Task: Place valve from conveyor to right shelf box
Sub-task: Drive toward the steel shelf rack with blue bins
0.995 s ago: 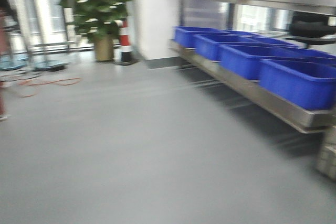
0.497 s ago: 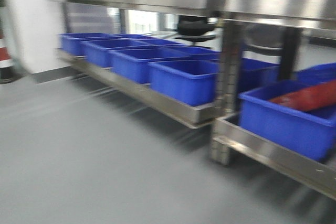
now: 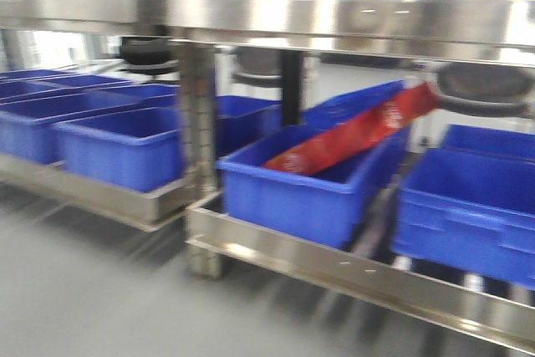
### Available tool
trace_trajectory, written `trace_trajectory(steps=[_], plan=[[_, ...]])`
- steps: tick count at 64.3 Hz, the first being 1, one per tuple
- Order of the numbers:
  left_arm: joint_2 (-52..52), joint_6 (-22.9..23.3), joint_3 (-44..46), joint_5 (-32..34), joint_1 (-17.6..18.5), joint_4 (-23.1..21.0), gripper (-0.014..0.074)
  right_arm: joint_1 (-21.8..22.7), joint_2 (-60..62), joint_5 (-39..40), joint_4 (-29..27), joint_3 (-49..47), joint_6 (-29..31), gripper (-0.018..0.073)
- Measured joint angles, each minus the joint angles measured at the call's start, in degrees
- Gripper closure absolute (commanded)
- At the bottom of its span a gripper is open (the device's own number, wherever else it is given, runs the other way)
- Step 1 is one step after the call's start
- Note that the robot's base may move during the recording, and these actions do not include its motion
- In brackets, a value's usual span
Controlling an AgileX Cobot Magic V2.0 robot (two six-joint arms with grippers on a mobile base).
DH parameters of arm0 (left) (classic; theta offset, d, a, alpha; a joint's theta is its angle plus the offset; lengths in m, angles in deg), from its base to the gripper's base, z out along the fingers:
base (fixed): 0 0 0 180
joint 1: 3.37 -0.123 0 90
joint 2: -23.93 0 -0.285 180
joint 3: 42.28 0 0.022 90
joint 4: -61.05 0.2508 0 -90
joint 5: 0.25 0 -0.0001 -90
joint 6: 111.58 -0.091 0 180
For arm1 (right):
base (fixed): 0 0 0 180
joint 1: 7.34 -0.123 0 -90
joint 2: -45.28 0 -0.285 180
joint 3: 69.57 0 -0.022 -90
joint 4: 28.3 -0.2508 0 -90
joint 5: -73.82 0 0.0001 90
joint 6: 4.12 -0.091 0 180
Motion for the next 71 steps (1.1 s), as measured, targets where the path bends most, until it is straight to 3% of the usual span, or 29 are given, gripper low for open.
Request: trace_trajectory(steps=[71], plan=[[0.0, 0.0, 0.0, 0.7, 0.1, -0.4, 0.0707, 0.0, 0.0, 0.0, 0.3, 0.0, 0.0, 0.0711]])
